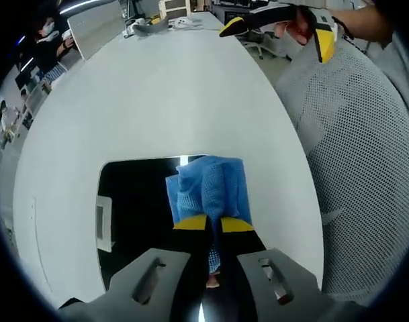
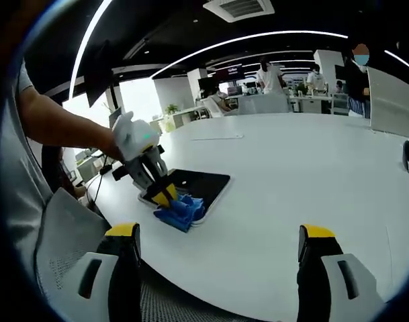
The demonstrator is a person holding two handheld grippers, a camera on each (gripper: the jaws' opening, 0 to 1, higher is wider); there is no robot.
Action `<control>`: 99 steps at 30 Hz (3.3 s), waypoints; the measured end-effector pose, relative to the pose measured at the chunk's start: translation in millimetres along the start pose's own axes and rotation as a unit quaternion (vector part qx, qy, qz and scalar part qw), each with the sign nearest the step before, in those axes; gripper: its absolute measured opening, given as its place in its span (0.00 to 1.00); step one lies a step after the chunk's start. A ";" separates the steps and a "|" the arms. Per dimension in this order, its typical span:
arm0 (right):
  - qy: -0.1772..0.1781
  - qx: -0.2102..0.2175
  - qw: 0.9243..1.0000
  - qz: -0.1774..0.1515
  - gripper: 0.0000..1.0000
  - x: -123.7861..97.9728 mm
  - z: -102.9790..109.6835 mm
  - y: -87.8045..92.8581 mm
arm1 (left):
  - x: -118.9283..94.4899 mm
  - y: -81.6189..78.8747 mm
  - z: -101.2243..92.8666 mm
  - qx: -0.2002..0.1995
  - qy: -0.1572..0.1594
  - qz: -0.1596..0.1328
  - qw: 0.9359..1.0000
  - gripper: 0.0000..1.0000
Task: Wipe the mirror surface with the cleaning cloth until all visible marks leave the cleaned area.
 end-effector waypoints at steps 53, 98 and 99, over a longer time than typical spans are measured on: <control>-0.010 -0.010 1.000 -0.014 0.95 23.6 5.7 -9.3 | -19.6 24.0 12.7 -0.026 0.014 -0.002 1.000 0.01; 0.009 -0.037 0.999 -0.012 0.95 31.8 -2.2 -8.6 | -29.9 37.4 103.2 0.006 0.020 -0.004 1.000 0.01; 0.009 -0.037 0.999 -0.010 0.95 31.9 -2.2 -8.3 | -30.3 37.5 105.0 0.008 0.019 -0.004 1.000 0.01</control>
Point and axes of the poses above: the point that each gripper's makers call its tool centre point, and the gripper's own axes: x roughly forward along the fingers, z roughly to its left, y roughly out of its underside, the point moved 10 cm from there along -x, roughly backward along the fingers, and after that the axes turned 13 degrees about -z, right-handed, at the moved point
